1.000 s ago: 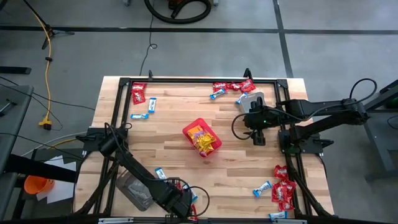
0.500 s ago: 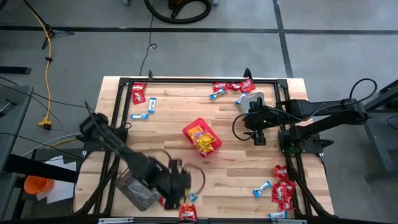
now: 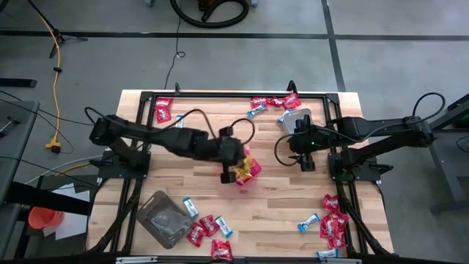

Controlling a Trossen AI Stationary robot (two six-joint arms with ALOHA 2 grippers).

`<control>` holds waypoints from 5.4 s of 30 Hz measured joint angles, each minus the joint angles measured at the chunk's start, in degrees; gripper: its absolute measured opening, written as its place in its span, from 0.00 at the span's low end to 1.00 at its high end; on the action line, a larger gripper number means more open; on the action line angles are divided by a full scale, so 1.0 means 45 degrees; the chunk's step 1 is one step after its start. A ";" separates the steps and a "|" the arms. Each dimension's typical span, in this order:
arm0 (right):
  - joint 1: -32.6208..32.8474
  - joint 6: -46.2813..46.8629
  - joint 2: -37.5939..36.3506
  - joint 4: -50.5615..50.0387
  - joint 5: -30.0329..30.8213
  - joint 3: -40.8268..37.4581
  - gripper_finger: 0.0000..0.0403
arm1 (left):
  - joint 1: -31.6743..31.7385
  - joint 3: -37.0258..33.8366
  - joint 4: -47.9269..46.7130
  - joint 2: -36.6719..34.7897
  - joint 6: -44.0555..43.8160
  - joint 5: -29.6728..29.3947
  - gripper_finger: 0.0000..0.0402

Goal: Sort candy
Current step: Put the yellow candy into the red bin, then put the blue candy into the black bin

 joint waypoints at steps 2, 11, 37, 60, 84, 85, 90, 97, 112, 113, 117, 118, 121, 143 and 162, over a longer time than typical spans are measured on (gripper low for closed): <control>0.0000 0.0332 -0.0120 -0.0330 0.0004 0.0000 0.67 | 0.0615 -0.1108 0.1000 -0.0170 0.0132 0.1275 0.00; 0.0000 0.1904 -0.0976 -0.0113 0.0193 0.0000 0.67 | 0.1951 -0.6902 0.7601 -0.1980 -0.0999 0.2268 0.00; 0.0000 0.7279 -0.0702 0.3739 0.1651 0.0000 0.67 | 0.3910 -0.8955 0.9215 -0.3938 -0.0699 0.5833 0.47; 0.0000 0.5167 -0.0702 0.4642 0.2244 0.0000 0.67 | 0.4446 -1.1952 1.2773 -0.8146 -0.4247 0.4848 0.50; -0.0024 0.5564 -0.0702 0.5813 0.2461 0.0000 0.67 | 0.5284 -1.0755 0.6258 -0.8054 -0.8311 0.5211 0.50; -0.0024 0.5546 -0.0702 0.5813 0.2492 0.0000 0.67 | 0.5544 -1.0339 0.4888 -0.7945 -0.7936 0.5073 0.50; -0.0024 0.5524 -0.0702 0.5813 0.2984 0.0000 0.67 | 0.7098 -0.9285 -0.1245 -0.7240 -0.6421 0.2763 0.50; -0.0029 0.5572 -0.0702 0.5813 0.3036 0.0000 0.67 | 0.8919 -0.9985 -0.4730 -0.6172 -0.5321 0.0995 0.50; -0.0119 0.5524 -0.0474 0.5792 0.3084 0.0010 0.67 | 1.0346 -1.1053 -0.3086 -0.3720 -0.3116 0.1385 0.50; -0.0155 0.5554 -0.0437 0.5700 0.3079 0.0006 0.67 | 1.0451 -1.1053 -0.3023 -0.3515 -0.3112 0.1380 0.50; -0.0256 0.5571 -0.0221 0.5621 0.2937 0.0010 0.67 | 1.0868 -1.1053 -0.2947 -0.2783 -0.3100 0.1349 0.50; -0.0257 0.5571 -0.0144 0.5722 0.2893 0.0010 0.67 | 1.0929 -1.1053 -0.2861 -0.2590 -0.3100 0.1332 0.50; -0.0253 0.5572 0.0004 0.5673 0.2864 0.0010 0.67 | 1.1097 -1.1013 -0.2740 -0.2192 -0.3012 0.1303 0.50; -0.0253 0.5475 0.0206 0.5673 0.2856 0.0005 0.67 | 1.0697 -0.9206 -0.4349 -0.4844 -0.2773 0.3164 0.01; -0.0486 0.4324 0.0203 0.5600 0.3605 0.0005 0.67 | -0.2808 -0.7406 -0.7540 -0.8193 -1.4137 0.9502 0.00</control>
